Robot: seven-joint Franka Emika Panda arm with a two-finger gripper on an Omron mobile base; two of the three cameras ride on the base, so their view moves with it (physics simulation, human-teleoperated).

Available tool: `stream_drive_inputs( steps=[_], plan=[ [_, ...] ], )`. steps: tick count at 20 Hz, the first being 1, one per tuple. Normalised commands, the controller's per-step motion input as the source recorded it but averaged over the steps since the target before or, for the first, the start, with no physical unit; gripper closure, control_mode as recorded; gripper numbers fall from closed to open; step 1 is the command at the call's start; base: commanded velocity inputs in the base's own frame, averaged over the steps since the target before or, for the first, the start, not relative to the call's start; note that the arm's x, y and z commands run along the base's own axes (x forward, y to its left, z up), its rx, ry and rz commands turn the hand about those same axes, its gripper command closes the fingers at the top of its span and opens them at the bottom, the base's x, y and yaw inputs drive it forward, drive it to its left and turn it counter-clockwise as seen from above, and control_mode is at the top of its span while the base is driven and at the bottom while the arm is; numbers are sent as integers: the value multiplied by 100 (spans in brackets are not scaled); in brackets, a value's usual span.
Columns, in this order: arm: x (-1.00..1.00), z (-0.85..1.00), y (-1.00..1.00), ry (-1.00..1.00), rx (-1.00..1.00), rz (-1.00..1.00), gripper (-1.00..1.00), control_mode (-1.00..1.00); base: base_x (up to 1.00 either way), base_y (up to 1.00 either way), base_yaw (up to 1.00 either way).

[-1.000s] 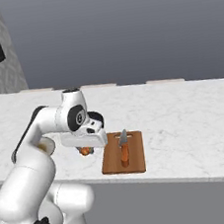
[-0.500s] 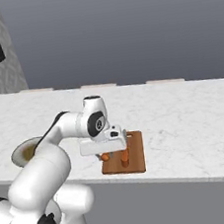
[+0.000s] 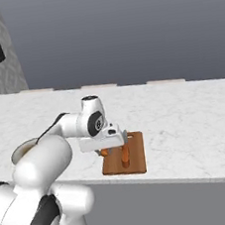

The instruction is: Pick up the knife from the drawer and place it on the cutting board. Then place the meat from the plate to the cutting board.

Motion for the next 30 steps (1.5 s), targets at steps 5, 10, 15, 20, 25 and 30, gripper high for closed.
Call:
stream_drive_inputs(
  steps=[5, 10, 15, 20, 25, 30],
  plan=[
    [18, -43, -10, -1, 0, 2, 100, -100, 0, 0, 0],
    [4, -29, -12, -2, 0, 1, 100, -100, 0, 0, 0],
    [5, -19, -10, -5, 0, 0, 100, -100, 0, 0, 0],
    [20, -14, -1, -7, 0, 0, -100, -100, 0, 0, 0],
    [12, -10, -1, -7, 0, 1, -100, -100, 0, 0, 0],
    [-40, 45, -1, -23, 0, -1, -100, -100, 0, 0, 0]
  ],
)
